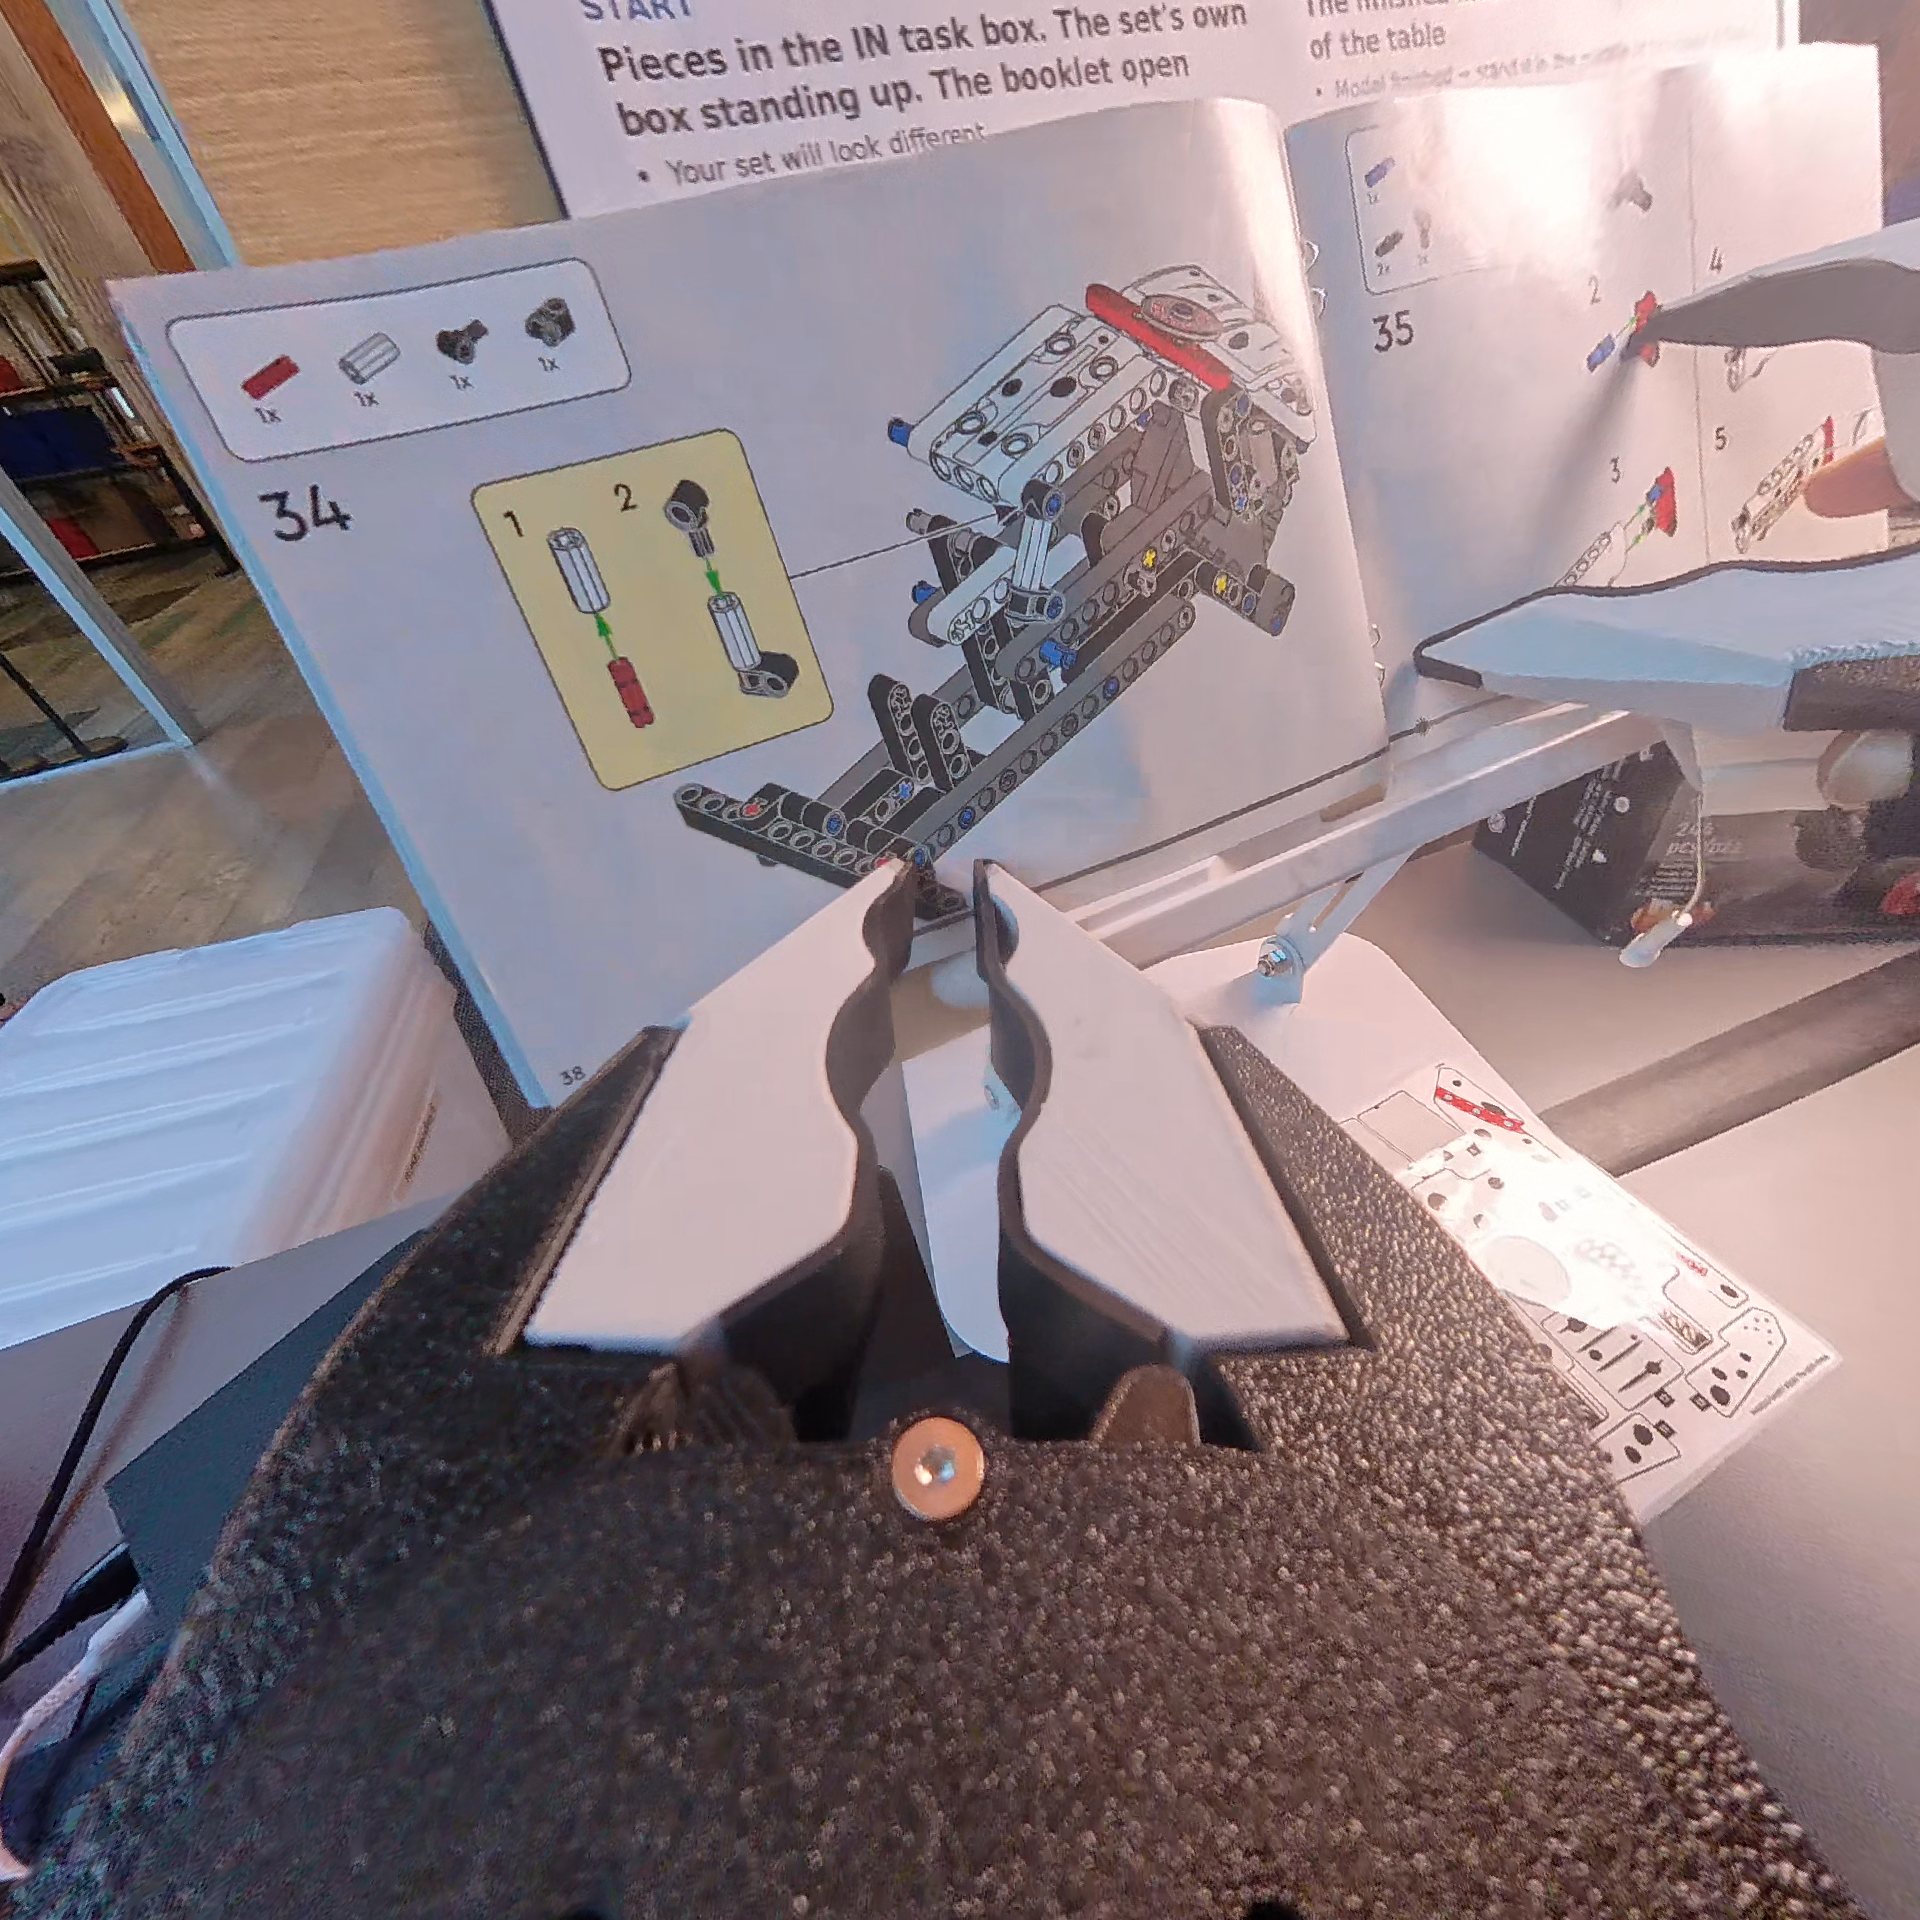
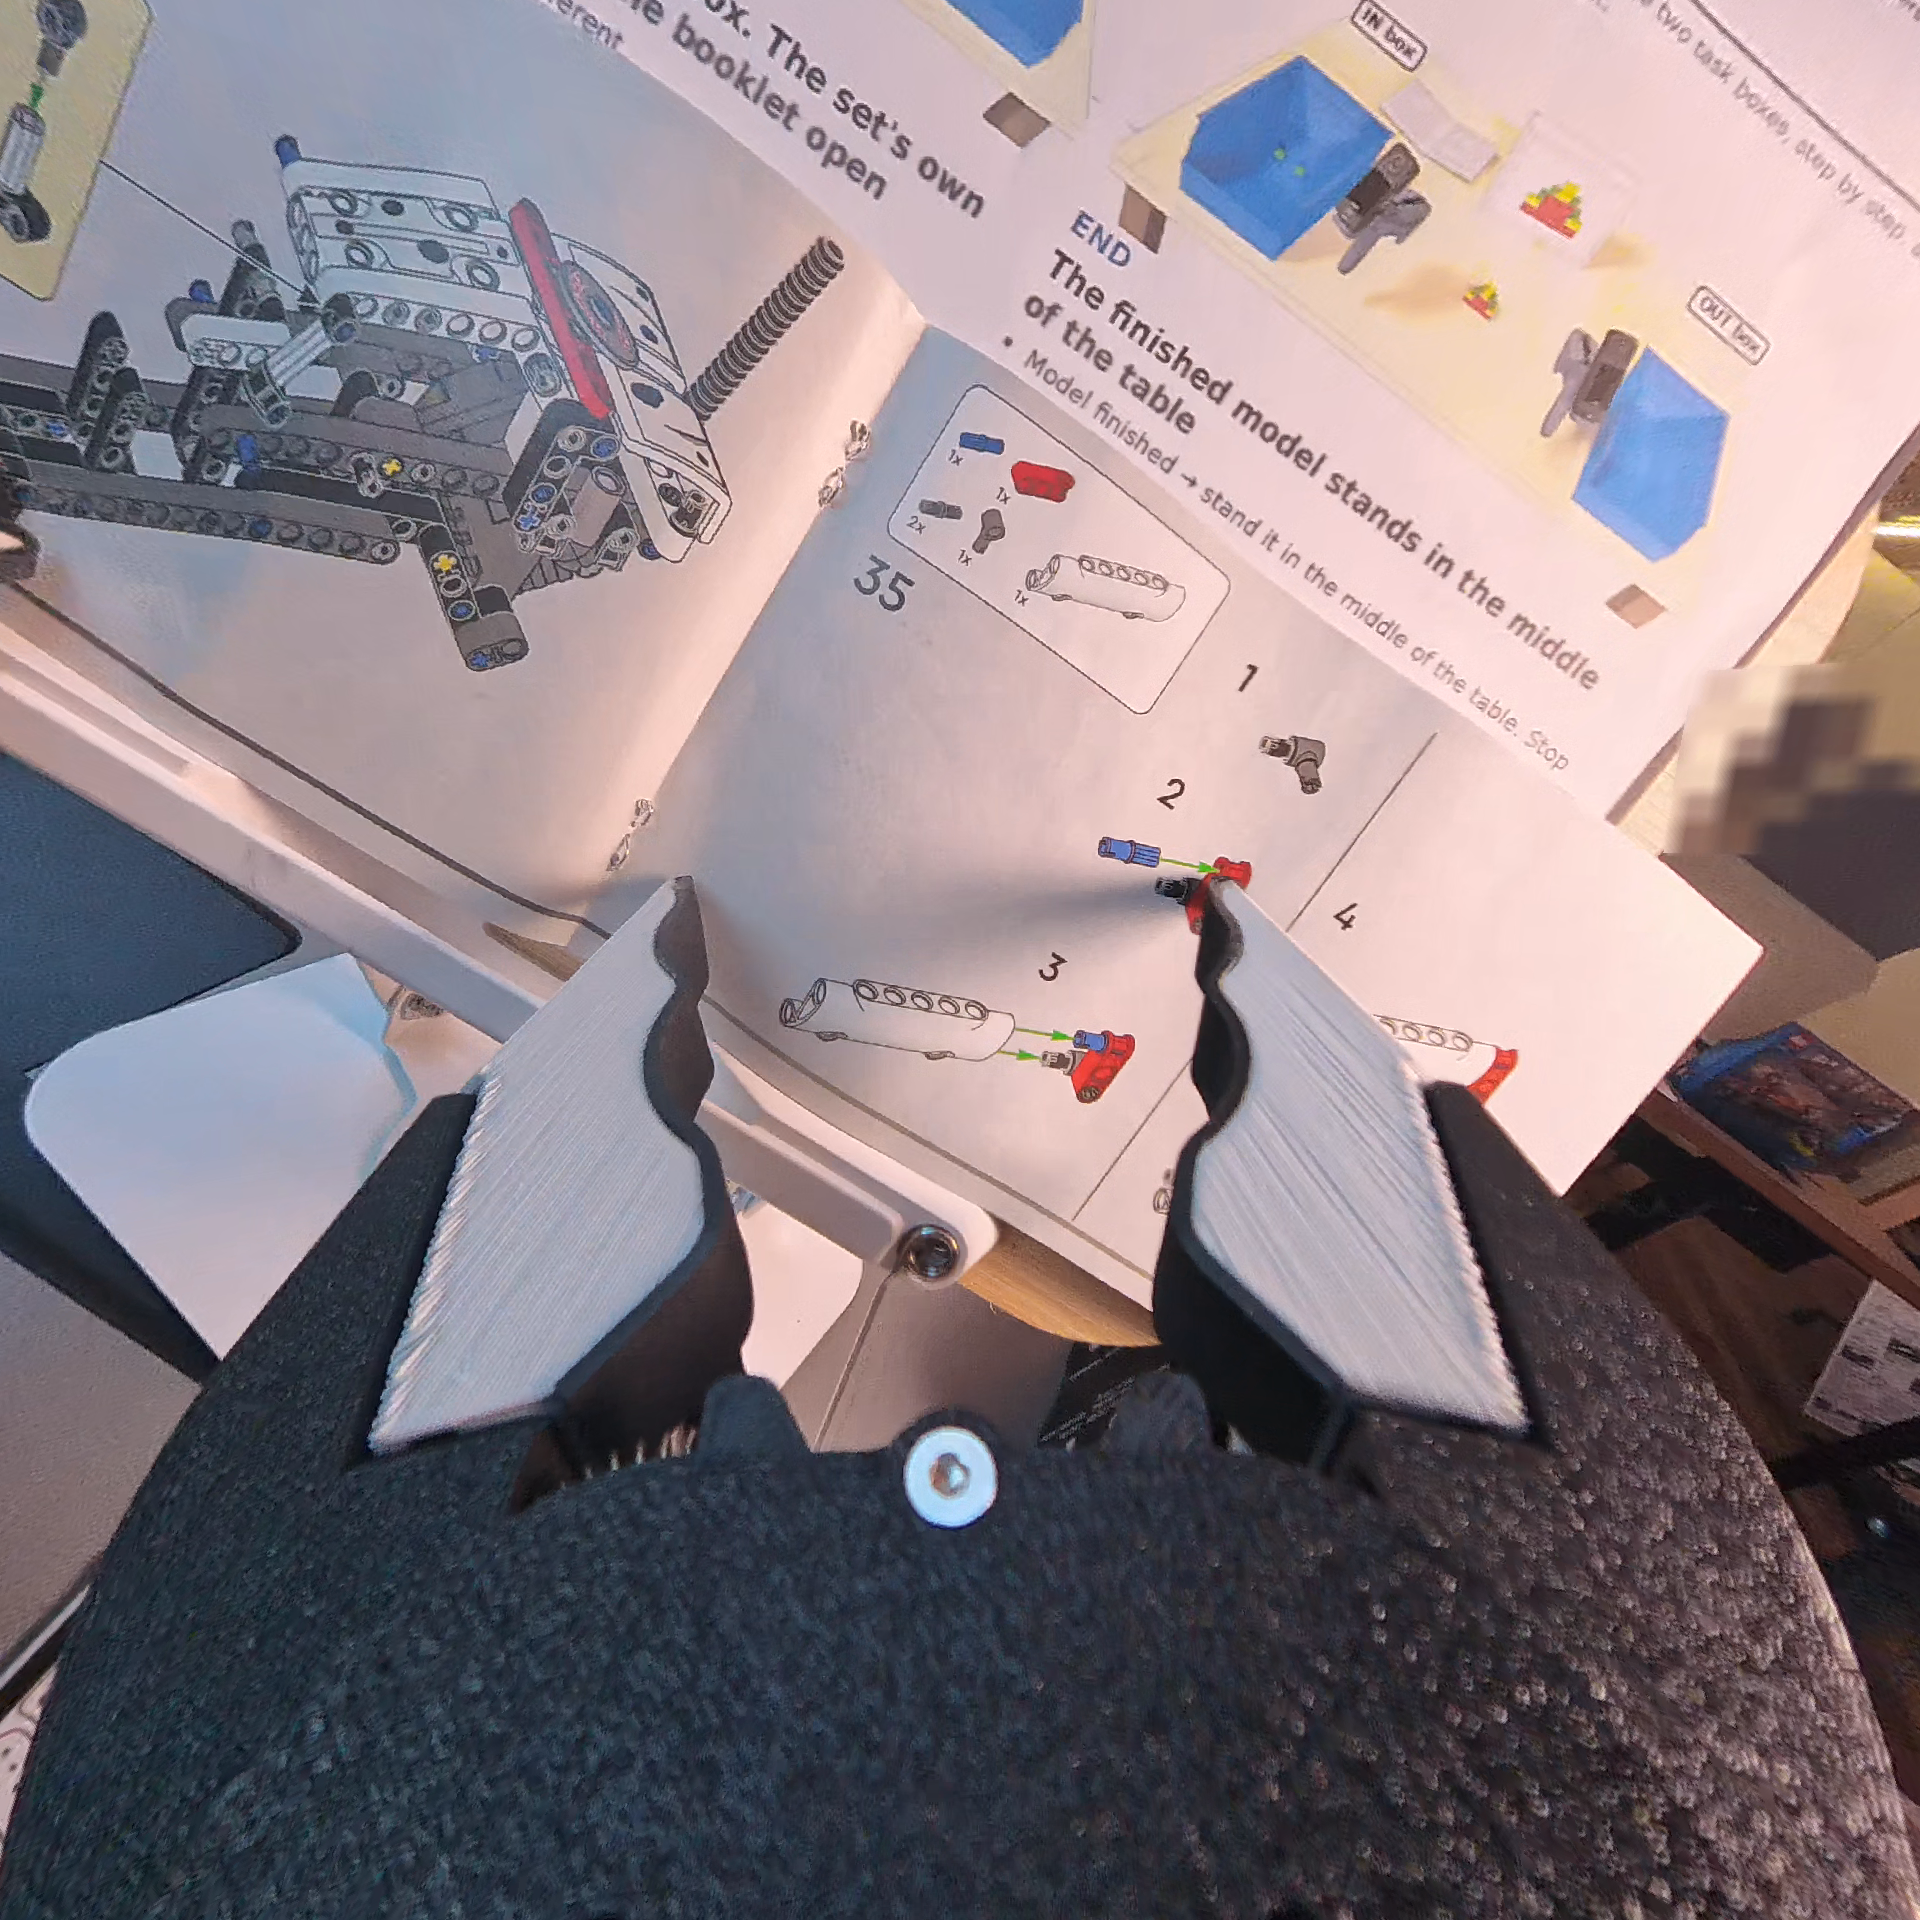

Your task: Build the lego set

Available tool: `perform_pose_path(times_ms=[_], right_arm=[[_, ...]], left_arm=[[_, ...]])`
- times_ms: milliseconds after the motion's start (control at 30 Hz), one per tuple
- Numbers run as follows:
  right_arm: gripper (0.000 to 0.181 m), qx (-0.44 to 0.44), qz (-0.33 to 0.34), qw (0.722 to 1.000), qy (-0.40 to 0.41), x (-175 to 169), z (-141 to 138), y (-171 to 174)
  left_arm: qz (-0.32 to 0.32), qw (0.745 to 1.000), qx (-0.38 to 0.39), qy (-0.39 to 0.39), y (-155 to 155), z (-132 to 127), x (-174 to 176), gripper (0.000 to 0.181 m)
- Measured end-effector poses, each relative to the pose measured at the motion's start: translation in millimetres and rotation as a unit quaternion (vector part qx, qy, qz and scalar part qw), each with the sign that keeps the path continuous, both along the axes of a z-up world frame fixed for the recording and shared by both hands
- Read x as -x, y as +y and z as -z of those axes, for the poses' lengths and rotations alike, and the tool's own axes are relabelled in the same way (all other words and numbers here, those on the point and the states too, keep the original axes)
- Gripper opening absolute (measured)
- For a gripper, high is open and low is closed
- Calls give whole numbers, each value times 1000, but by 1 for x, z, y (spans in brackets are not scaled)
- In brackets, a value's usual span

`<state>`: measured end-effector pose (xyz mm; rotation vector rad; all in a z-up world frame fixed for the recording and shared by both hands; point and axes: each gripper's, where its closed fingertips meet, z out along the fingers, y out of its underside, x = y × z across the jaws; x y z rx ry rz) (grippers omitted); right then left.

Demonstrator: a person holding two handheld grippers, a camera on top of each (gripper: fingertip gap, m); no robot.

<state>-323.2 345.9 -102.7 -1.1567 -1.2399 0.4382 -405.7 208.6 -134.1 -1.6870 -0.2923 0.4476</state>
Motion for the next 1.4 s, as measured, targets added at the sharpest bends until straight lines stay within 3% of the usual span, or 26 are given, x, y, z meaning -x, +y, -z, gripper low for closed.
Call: perform_pose_path(times_ms=[133, 267, 367, 467, 533, 567, 633, 733, 767, 833, 867, 900, 967, 1033, 1100, 1167, 1200, 1267, 1300, 1333, 1400], right_arm=[[89, -15, -17, 1000, -1, -7, -5, -7], [47, -67, -112, 991, -8, 4, -23, -60], [39, -41, -123, 991, -46, 28, -16, -77], [42, -59, -87, 991, -81, 45, -3, -67], [42, -78, -75, 991, -77, 48, -1, -65], [42, -78, -74, 992, -72, 48, -1, -65], [44, -73, -76, 992, -70, 49, 0, -66], [44, -74, -72, 992, -74, 50, 0, -66], [44, -72, -71, 992, -75, 50, 0, -67], [44, -73, -68, 992, -78, 51, 0, -68], [44, -72, -68, 992, -79, 50, 0, -68], [44, -69, -67, 992, -79, 50, 0, -68], [47, -66, -70, 992, -83, 50, 0, -69], [48, -71, -70, 991, -87, 51, 1, -69], [48, -68, -72, 992, -84, 51, 1, -69], [49, -65, -73, 992, -77, 52, 1, -70], [49, -65, -72, 993, -74, 53, 1, -70], [50, -63, -74, 993, -70, 53, 1, -71], [51, -62, -73, 993, -70, 53, 1, -71], [52, -58, -75, 993, -70, 53, 2, -72], [54, -60, -77, 992, -74, 53, 3, -73]], left_arm=[[-3, 1000, 15, 23, 3, 1, -2, 12], [7, 1000, 6, 5, 1, 1, -1, 10], [10, 1000, -4, -17, -1, 0, -2, 17], [16, 995, -51, -83, -16, 2, -14, 23], [35, 977, -85, -193, -28, 19, -28, 29], [54, 956, -108, -269, -33, 29, -38, 33], [91, 882, -173, -428, -38, 46, -54, 40], [149, 709, -295, -623, -31, 54, -69, 57], [149, 668, -323, -654, -26, 58, -68, 64], [129, 621, -363, -682, -13, 68, -57, 67], [115, 598, -395, -688, -11, 70, -45, 60], [106, 581, -432, -682, -15, 68, -33, 40], [93, 592, -480, -641, -27, 57, -13, 5], [85, 641, -489, -586, -42, 39, 0, 0], [89, 714, -457, -522, -49, 14, 6, 0], [99, 812, -395, -418, -48, -18, 0, 0], [107, 862, -345, -356, -42, -32, -7, 0], [122, 933, -224, -254, -21, -47, -24, 0], [104, 953, -177, -222, -17, -49, -23, 0], [85, 958, -166, -217, -19, -53, -18, 0], [73, 928, -208, -301, -31, -53, -14, 0]])
